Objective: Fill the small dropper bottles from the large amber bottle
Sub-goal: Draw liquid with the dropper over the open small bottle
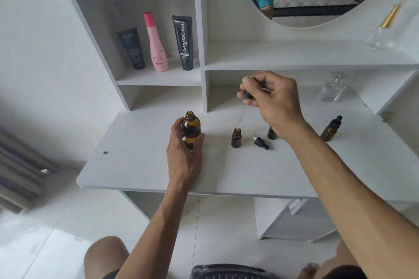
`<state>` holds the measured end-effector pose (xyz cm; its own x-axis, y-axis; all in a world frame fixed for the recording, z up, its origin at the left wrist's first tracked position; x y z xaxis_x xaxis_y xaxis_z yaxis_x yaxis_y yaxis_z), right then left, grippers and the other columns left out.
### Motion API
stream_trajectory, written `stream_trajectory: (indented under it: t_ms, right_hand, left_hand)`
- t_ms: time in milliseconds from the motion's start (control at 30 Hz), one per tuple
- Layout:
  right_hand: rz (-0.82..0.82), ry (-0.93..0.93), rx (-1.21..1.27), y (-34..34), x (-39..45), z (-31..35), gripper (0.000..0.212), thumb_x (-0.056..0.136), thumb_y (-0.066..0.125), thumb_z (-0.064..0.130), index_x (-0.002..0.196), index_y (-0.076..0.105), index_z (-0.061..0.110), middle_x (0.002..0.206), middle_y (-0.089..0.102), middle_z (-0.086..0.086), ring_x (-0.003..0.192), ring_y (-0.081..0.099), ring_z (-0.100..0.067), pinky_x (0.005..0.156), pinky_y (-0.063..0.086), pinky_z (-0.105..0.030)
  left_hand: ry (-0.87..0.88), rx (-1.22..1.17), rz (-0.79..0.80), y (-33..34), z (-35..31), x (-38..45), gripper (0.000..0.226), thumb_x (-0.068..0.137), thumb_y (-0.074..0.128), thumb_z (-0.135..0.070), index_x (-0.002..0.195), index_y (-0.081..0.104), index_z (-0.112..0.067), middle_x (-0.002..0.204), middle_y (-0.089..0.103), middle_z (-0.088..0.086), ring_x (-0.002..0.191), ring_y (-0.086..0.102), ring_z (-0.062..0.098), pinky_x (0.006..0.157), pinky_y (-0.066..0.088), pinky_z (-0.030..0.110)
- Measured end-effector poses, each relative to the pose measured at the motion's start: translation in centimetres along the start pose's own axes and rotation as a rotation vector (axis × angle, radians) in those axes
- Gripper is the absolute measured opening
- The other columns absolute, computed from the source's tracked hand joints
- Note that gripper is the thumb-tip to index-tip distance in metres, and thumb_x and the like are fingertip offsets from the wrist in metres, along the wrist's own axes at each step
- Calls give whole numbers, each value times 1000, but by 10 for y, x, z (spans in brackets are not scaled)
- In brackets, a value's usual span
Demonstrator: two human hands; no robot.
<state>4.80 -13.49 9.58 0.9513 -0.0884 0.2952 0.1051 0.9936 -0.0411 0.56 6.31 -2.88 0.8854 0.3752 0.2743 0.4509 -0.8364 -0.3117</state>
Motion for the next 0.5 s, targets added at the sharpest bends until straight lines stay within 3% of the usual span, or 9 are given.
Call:
stream_trajectory:
  t_ms: [500]
  right_hand:
    - [19, 34, -40, 2, -2, -11, 10, 91, 73, 20, 85, 71, 12, 83, 74, -7, 79, 77, -22, 81, 62, -44]
  left_hand:
    - [11, 14, -7, 1, 1, 0, 53, 94, 70, -27, 138, 43, -35, 125, 66, -7, 103, 69, 15, 88, 53, 27]
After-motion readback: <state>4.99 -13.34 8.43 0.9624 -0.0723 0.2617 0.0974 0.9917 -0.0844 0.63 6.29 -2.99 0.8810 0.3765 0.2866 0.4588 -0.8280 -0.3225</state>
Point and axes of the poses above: each hand's wrist, its own x-axis towards the middle knuckle, its own y-axis out of the palm, z = x × y, the point moved 1 cm from there along x, towards the middle knuckle
